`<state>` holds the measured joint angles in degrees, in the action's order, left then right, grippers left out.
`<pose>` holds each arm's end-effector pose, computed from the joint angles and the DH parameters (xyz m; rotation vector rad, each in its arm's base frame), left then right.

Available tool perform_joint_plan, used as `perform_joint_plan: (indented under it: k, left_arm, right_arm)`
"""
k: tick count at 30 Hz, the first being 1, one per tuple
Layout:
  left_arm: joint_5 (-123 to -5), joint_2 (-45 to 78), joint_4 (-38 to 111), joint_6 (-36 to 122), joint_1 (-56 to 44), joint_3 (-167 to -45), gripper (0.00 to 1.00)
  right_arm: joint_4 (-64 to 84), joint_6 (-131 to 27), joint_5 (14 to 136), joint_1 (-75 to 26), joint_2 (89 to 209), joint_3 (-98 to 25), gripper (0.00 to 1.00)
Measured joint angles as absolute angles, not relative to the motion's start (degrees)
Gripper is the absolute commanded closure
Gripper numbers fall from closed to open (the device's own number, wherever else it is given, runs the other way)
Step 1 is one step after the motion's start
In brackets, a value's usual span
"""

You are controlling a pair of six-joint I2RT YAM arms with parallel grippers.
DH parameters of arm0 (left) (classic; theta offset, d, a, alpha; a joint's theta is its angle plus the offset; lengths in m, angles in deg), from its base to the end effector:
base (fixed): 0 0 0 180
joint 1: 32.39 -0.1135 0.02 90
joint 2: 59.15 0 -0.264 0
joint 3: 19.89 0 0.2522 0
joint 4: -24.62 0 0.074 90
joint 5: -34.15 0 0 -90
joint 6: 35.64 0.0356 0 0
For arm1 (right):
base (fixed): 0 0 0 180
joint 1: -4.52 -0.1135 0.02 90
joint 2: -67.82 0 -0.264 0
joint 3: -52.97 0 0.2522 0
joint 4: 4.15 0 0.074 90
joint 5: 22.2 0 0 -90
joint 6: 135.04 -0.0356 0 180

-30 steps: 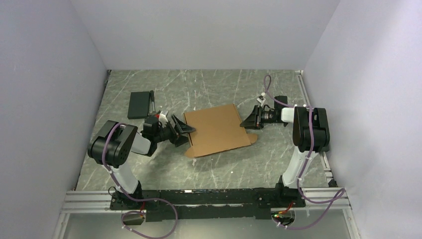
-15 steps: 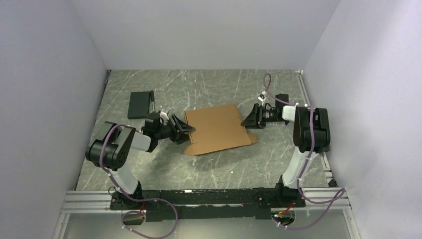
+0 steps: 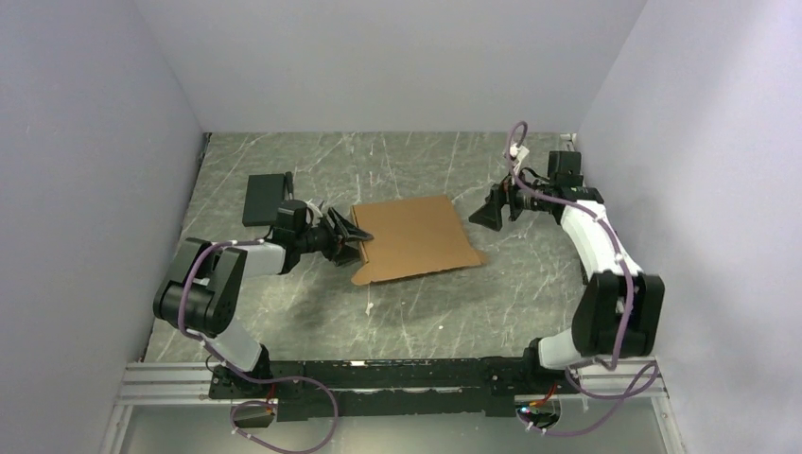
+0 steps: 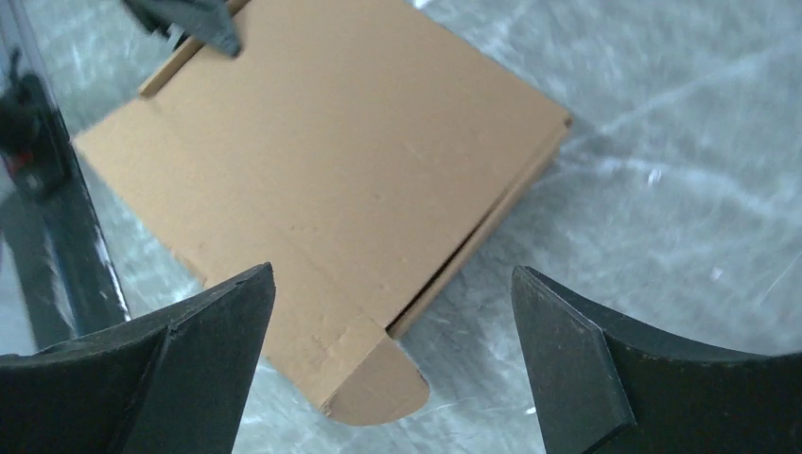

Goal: Fold the paper box

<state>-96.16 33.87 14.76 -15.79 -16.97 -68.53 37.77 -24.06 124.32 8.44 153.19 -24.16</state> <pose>0.2807 -0.1013 0.1434 -0.7024 2.3804 -1.5270 0.3096 0.0085 0.2686 -0.7180 2.0216 0.9408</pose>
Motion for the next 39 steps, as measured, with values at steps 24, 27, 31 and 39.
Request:
perform_joint_plan:
  k: [24, 27, 31, 39]
  left_arm:
    - [-98.48, 33.28, 24.9, -26.89, -17.08, -73.99, 0.51]
    - [-98.54, 33.3, 24.8, -27.98, -17.08, -73.99, 0.51]
    - [-98.54, 33.56, 24.29, -29.08, -17.1, -73.99, 0.51]
    - [-98.85, 35.15, 20.51, -34.19, -17.1, -73.84, 0.51]
  right_arm:
    - [41.86, 20.11, 104.47, -25.3, 141.25, -14.33, 0.0]
    - [38.32, 19.98, 101.21, -26.81, 140.73, -10.87, 0.0]
    - [31.02, 19.41, 96.43, -28.93, 139.68, -6.85, 0.0]
    - [16.46, 18.12, 83.33, -33.87, 139.79, -1.28, 0.01]
